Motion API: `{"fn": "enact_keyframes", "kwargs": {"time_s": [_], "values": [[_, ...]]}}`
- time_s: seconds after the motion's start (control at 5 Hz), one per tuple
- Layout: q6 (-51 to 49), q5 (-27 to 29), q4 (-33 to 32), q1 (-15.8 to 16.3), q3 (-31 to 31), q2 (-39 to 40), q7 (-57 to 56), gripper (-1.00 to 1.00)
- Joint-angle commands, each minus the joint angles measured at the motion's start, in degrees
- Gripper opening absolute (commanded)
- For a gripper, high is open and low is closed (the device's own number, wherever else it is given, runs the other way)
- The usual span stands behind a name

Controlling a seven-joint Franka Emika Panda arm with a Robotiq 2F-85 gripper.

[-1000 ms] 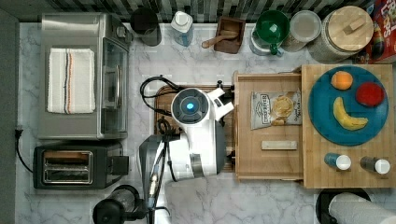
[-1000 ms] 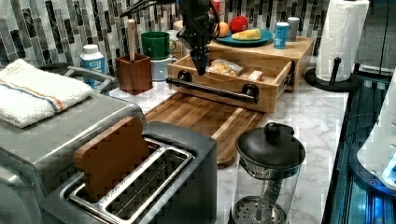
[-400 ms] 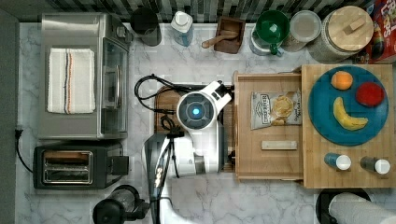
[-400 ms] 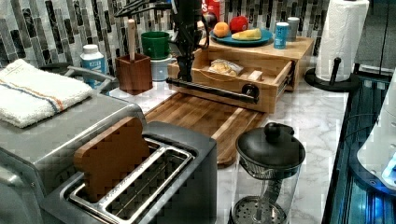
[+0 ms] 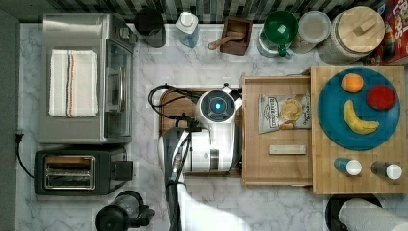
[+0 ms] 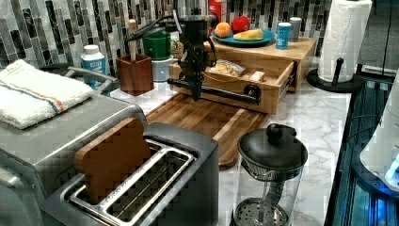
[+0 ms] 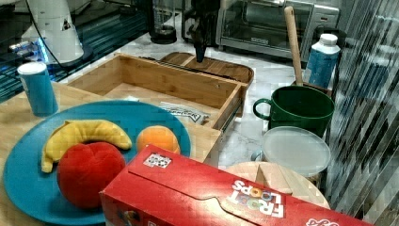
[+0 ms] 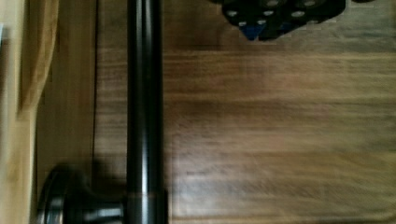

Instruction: Close the drawer.

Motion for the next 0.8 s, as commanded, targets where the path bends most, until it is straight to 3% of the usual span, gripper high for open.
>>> {"fn": "enact_keyframes", "kwargs": {"time_s": [0.2, 0.6, 0.8], "values": [[2.1, -7.1, 1.6, 1.1, -1.7, 0.5, 2.2, -1.00], [4.4, -12.3, -0.1, 0.5, -3.9, -1.5, 2.8, -1.00], [5.8, -11.8, -0.1, -1.2, -4.8, -0.9, -0.5, -1.00]]}}
